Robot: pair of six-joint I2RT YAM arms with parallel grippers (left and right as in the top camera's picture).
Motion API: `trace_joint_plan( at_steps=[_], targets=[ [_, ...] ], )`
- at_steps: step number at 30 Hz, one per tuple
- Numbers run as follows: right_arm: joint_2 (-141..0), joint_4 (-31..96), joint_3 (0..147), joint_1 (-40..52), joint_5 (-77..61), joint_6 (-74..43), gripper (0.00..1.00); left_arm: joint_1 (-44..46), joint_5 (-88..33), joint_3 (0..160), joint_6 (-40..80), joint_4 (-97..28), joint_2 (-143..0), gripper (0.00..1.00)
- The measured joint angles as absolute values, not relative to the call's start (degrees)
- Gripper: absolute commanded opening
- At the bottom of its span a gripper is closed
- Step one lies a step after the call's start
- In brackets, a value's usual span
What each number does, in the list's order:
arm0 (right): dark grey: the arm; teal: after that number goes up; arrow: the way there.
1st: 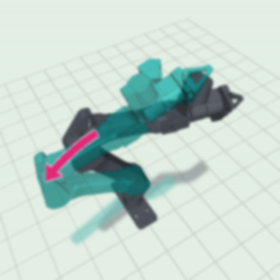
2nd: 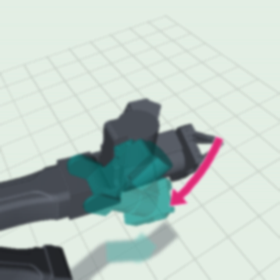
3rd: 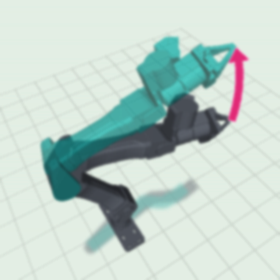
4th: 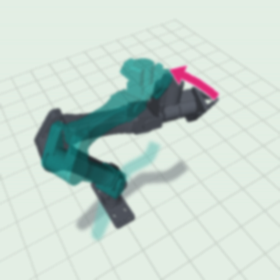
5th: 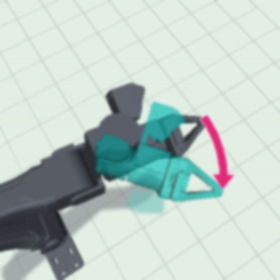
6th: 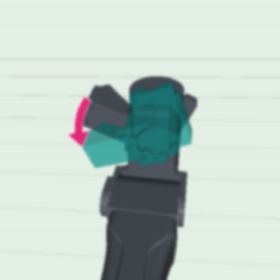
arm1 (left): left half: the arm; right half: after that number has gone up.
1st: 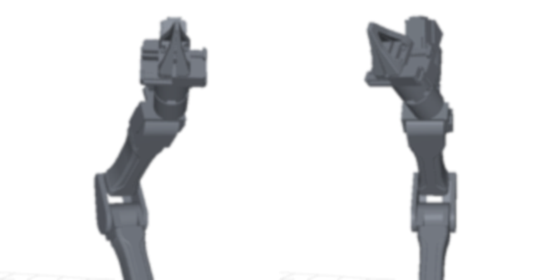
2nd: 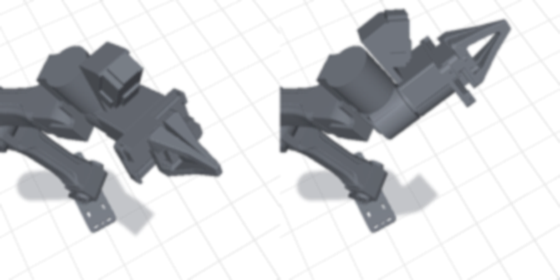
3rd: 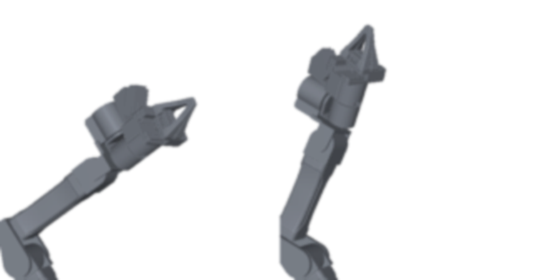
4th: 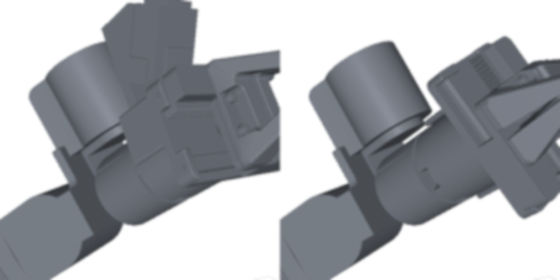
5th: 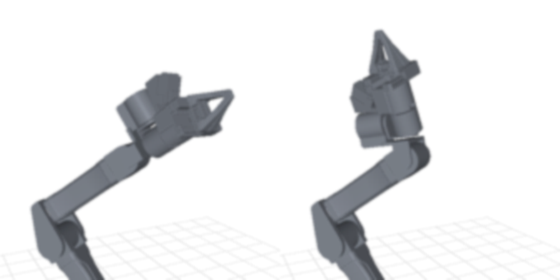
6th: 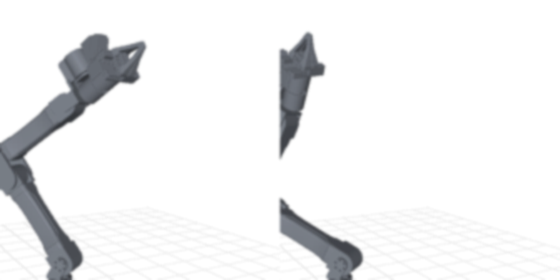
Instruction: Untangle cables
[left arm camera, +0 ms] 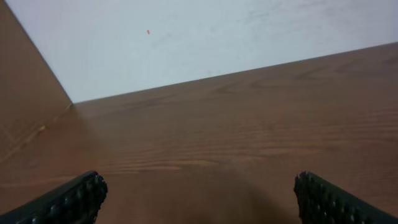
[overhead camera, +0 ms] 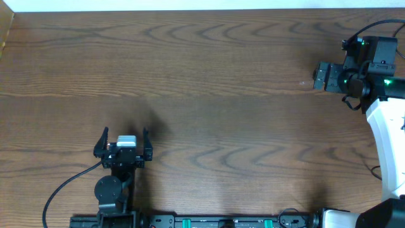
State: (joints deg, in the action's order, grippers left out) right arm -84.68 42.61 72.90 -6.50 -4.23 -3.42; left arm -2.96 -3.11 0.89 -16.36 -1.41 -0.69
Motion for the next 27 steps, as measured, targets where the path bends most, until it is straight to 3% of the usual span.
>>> trace_joint_plan(
  at_steps=[27],
  targets=[
    [-84.68,42.61,72.9,-6.5,-4.23,-3.42,0.99,-2.96,-2.59,0.95,-13.47,-1.52,-0.64,0.97]
  ],
)
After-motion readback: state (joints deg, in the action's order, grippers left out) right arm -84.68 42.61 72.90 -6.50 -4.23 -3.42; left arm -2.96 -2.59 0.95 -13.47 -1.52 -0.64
